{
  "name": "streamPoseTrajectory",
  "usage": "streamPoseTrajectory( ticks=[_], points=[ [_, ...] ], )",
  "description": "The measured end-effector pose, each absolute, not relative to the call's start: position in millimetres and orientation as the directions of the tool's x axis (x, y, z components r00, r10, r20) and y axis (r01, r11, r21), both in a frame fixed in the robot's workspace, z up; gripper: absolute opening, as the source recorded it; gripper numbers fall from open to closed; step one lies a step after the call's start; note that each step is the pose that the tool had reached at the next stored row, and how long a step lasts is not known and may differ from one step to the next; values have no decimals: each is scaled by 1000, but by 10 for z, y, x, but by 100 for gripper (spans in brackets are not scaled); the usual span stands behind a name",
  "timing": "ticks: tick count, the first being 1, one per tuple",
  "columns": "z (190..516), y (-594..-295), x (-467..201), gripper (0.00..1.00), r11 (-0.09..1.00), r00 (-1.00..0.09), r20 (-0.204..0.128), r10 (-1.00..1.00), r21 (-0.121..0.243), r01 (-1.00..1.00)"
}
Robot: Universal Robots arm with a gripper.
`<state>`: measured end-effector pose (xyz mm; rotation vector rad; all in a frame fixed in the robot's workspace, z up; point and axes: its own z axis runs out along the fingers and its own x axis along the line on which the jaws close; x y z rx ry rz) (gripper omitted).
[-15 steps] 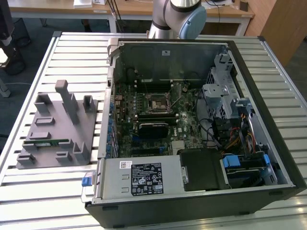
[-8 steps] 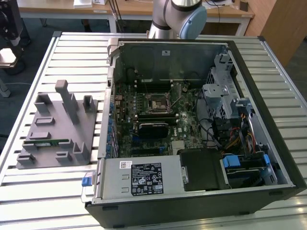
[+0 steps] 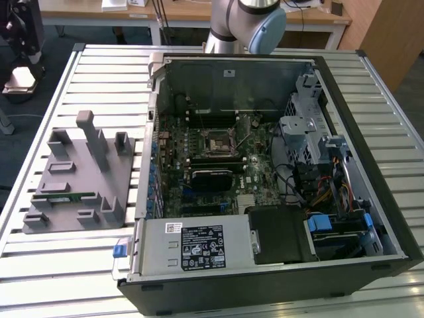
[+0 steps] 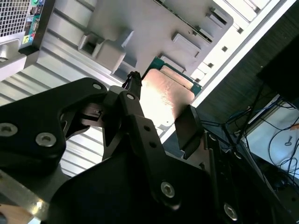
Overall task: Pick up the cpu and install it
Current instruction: 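Pick up the cpu and move it towards the insertion slot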
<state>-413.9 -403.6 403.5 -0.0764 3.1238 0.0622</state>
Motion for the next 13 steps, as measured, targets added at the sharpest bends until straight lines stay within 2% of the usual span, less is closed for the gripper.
streamPoseTrajectory(
  ticks=[13],
  points=[
    [4032,-4036,-3802,54,998,-999,-17,-49,39,-49]
  ],
)
